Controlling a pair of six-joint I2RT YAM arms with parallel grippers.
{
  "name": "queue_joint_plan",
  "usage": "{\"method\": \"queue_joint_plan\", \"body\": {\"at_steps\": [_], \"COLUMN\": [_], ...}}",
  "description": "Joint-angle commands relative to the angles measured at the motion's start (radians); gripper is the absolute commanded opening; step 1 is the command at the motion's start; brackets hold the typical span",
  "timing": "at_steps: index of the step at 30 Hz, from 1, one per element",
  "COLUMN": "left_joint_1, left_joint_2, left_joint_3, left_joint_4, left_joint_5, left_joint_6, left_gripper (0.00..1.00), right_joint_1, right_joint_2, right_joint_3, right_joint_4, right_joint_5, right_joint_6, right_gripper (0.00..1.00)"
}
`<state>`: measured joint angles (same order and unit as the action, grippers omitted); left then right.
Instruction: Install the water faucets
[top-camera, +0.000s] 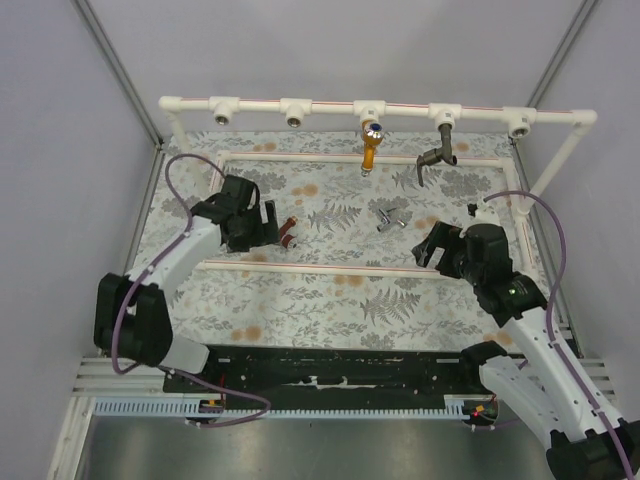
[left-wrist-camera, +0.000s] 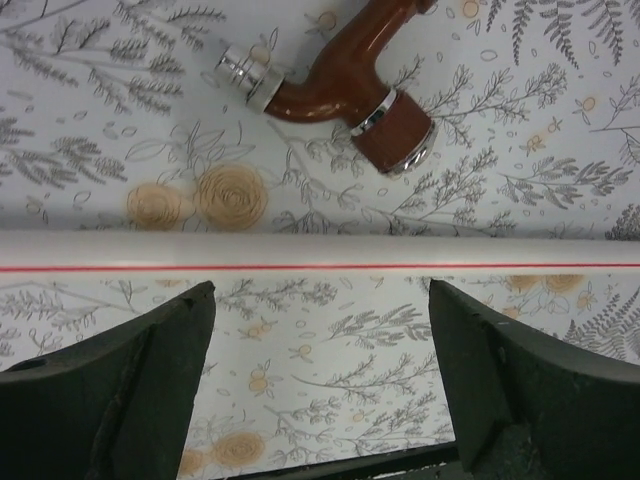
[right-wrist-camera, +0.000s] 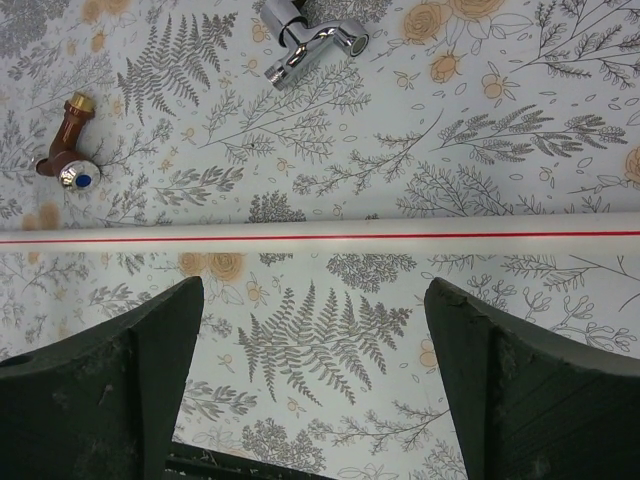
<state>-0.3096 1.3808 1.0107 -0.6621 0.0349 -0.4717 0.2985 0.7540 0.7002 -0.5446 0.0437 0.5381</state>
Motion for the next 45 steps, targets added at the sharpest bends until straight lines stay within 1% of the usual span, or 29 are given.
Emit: {"method": "queue_joint_plan", "body": {"at_steps": [1,7,11,12,13,17,18,19,20,23,26,28,29,30,32,36,38,41,45], "left_joint_1": [-0.031,-0.043,-0.045,-0.045,-0.045,-0.046,-0.051,-0.054,-0.060,-0.080,-0.092,-0.091,-0.092,-0.091,-0.091,-0.091,-0.089,-0.089,-0.095], "left_joint_2": [0.185,0.446,0.582,0.621,0.650,0.745,0.764,0.770,0.781,0.799,0.802,0.785,0.767,0.741,0.666,0.457,0.324,0.174,0.003], "left_joint_3": [0.176,0.373,0.498,0.523,0.551,0.630,0.638,0.638,0.640,0.640,0.632,0.618,0.606,0.583,0.521,0.375,0.287,0.154,-0.013], "left_joint_4": [0.022,0.004,0.004,0.001,-0.004,-0.077,-0.091,-0.099,-0.106,-0.122,-0.129,-0.125,-0.111,-0.093,-0.038,0.122,0.218,0.414,0.614], "left_joint_5": [0.002,-0.092,-0.096,-0.089,-0.083,-0.040,-0.040,-0.008,0.003,0.014,0.043,0.078,0.095,0.124,0.189,0.235,0.259,0.276,0.260], "left_joint_6": [0.084,0.182,0.267,0.287,0.304,0.367,0.376,0.381,0.384,0.380,0.367,0.345,0.328,0.308,0.257,0.089,-0.046,-0.258,-0.549], "left_gripper": [0.91,0.85,0.76,0.71,0.68,0.64,0.60,0.54,0.52,0.50,0.31,0.17,0.07,0.02,0.02,0.02,0.02,0.02,0.02], "right_joint_1": [0.002,0.002,0.002,0.001,0.002,0.002,0.004,0.001,0.002,0.002,0.001,0.001,0.002,0.002,0.002,0.002,0.002,0.002,0.001], "right_joint_2": [-0.044,-0.105,-0.137,-0.143,-0.151,-0.174,-0.176,-0.179,-0.182,-0.180,-0.163,-0.159,-0.163,-0.173,-0.199,-0.260,-0.263,-0.217,-0.165], "right_joint_3": [-0.018,-0.027,-0.025,-0.024,-0.022,-0.013,-0.013,-0.010,-0.010,-0.007,0.002,0.008,0.015,0.018,0.018,-0.002,-0.018,-0.027,-0.059], "right_joint_4": [0.026,-0.032,-0.066,-0.080,-0.092,-0.132,-0.140,-0.146,-0.150,-0.150,-0.146,-0.121,-0.104,-0.085,-0.040,0.037,0.089,0.144,0.263], "right_joint_5": [-0.036,-0.039,-0.041,-0.041,-0.041,-0.035,-0.031,-0.025,-0.021,-0.015,-0.018,-0.039,-0.079,-0.121,-0.146,-0.146,-0.188,-0.263,-0.453], "right_joint_6": [0.002,0.019,0.026,0.028,0.028,0.028,0.026,0.028,0.026,0.016,-0.007,-0.047,-0.096,-0.140,-0.229,-0.210,-0.202,-0.182,-0.173], "right_gripper": [0.98,0.98,0.98,0.98,0.98,0.98,0.98,0.98,0.98,0.98,0.98,0.98,0.98,0.98,0.98,0.98,0.98,0.98,0.98]}}
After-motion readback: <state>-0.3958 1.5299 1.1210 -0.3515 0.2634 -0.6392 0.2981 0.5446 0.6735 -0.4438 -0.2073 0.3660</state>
